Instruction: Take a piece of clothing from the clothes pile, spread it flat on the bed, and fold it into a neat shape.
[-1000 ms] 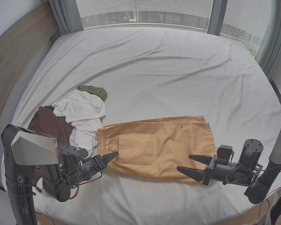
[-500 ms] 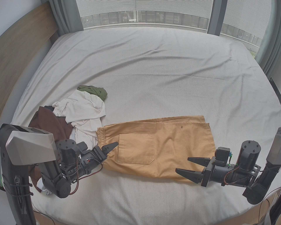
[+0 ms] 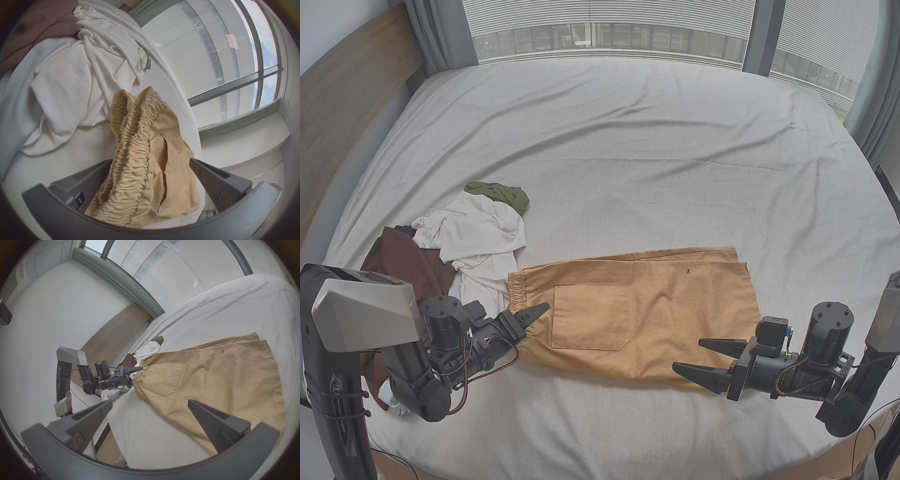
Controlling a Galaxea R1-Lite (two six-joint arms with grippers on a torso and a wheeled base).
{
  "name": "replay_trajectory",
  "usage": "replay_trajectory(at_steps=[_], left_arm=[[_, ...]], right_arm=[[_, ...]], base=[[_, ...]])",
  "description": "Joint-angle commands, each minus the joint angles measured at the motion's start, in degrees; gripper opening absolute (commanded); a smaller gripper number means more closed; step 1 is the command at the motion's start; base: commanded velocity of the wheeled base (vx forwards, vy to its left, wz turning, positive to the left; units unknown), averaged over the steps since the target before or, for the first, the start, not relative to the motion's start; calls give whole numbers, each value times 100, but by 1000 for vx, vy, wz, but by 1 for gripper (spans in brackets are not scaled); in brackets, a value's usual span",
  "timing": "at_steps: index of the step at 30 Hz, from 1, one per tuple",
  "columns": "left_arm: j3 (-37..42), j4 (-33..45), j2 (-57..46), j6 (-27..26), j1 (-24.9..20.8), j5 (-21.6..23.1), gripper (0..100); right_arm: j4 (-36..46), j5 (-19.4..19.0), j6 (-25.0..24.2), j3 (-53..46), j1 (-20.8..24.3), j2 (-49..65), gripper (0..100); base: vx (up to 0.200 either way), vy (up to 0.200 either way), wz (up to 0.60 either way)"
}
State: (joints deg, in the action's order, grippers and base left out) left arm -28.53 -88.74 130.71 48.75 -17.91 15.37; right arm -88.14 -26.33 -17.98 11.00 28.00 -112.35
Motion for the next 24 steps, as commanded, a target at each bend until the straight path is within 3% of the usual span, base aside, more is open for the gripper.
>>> replay_trajectory(at_steps=[1, 24], left_arm=[[-13, -3, -1, -6, -2, 1, 0], [23, -3, 25, -551, -37, -175, 0]], right_arm=[[-2, -4, -4, -1, 12, -15, 100], [-10, 5, -21, -27, 83, -182, 100]], base=[[0, 0, 0], [0, 0, 0]])
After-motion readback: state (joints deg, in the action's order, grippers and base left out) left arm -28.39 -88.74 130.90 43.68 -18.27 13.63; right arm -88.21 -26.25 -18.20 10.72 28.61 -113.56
